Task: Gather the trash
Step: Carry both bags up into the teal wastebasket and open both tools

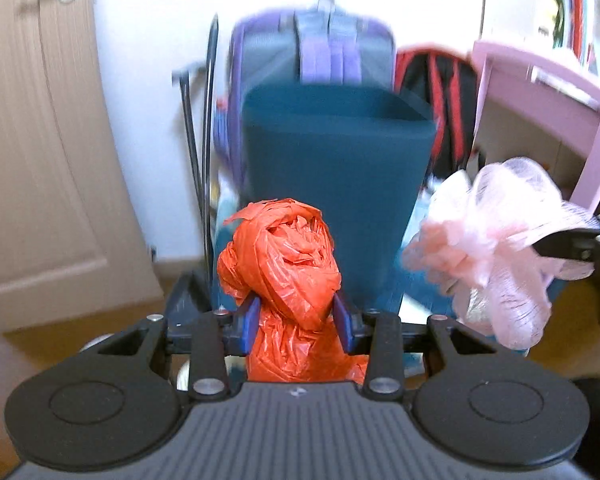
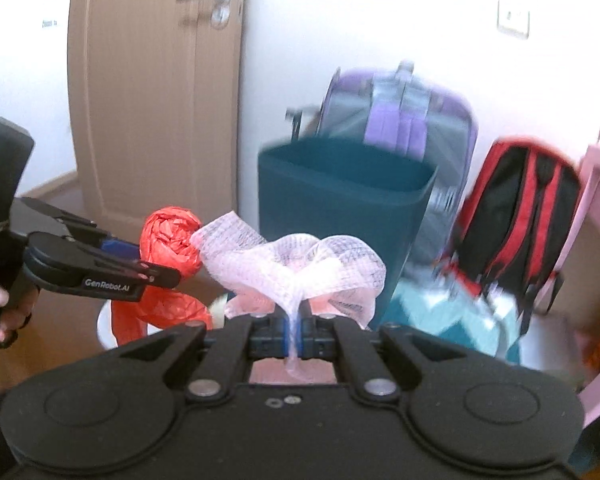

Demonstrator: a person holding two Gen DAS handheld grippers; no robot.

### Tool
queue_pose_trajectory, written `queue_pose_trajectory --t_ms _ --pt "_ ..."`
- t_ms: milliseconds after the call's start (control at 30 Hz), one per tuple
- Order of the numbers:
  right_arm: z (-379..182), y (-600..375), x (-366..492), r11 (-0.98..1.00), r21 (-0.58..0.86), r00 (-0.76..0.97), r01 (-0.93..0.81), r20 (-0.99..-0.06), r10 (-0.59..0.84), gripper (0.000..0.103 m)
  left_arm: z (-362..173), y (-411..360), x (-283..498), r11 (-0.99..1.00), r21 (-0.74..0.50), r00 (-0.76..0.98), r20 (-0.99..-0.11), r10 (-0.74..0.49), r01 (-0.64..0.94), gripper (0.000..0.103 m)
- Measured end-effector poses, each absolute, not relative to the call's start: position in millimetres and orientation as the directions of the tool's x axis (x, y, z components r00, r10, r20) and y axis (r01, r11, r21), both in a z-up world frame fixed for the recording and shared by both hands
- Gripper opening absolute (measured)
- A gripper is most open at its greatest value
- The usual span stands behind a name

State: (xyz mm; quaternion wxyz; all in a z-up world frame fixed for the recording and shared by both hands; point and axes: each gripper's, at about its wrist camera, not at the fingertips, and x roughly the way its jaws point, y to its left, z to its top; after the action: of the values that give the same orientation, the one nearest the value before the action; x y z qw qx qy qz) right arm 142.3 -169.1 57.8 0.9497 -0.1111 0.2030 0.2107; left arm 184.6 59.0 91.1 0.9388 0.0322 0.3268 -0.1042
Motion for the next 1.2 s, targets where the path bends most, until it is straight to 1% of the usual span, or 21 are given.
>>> queue_pose_trajectory --t_ms 100,233,333,433,600,733,1000,1200 --pt "85.8 -172.6 145.2 0.895 -0.143 0.861 -0.423 -0.372 0.347 0.002 126.8 50.4 191.4 0.976 0.017 0.808 -0.565 -0.168 0.215 0.038" --pt "121.8 -173.9 163.6 0.91 -0.158 0.897 -0.383 -0.3 0.326 0.002 170.6 43.2 208.1 0.981 -0.012 0.851 -0.495 -0.174 0.193 0.038" --pt "143.6 -174.4 186.5 0.922 -0.16 0.916 -0.352 -0.26 0.305 0.002 196.9 34.9 225.1 0.984 -0.002 0.877 -0.453 -0.158 0.177 0.038" --pt "161.2 -176.5 212.3 0.932 -0.163 0.929 -0.324 -0.241 0.281 0.002 214.9 26.8 247.8 0.986 -0.004 0.891 -0.429 -0.15 0.164 0.038" --pt "169.7 -174.3 252.5 0.941 -0.14 0.93 -0.309 -0.251 0.268 0.002 225.3 12.4 283.0 0.988 0.014 0.902 -0.41 -0.133 0.152 0.038" --pt "159.8 -171.0 282.4 0.943 -0.126 0.921 -0.309 -0.287 0.263 0.002 214.0 4.8 313.9 0.989 0.041 0.899 -0.423 -0.11 0.141 0.038" --pt "123.3 -161.8 332.9 0.935 -0.128 0.884 -0.331 -0.389 0.259 0.002 169.6 3.4 371.2 0.99 0.026 0.848 -0.52 -0.104 0.137 0.038" --pt "104.5 -158.0 350.1 0.93 -0.124 0.863 -0.346 -0.431 0.264 0.003 140.5 2.0 392.8 0.988 0.005 0.803 -0.584 -0.124 0.156 0.038"
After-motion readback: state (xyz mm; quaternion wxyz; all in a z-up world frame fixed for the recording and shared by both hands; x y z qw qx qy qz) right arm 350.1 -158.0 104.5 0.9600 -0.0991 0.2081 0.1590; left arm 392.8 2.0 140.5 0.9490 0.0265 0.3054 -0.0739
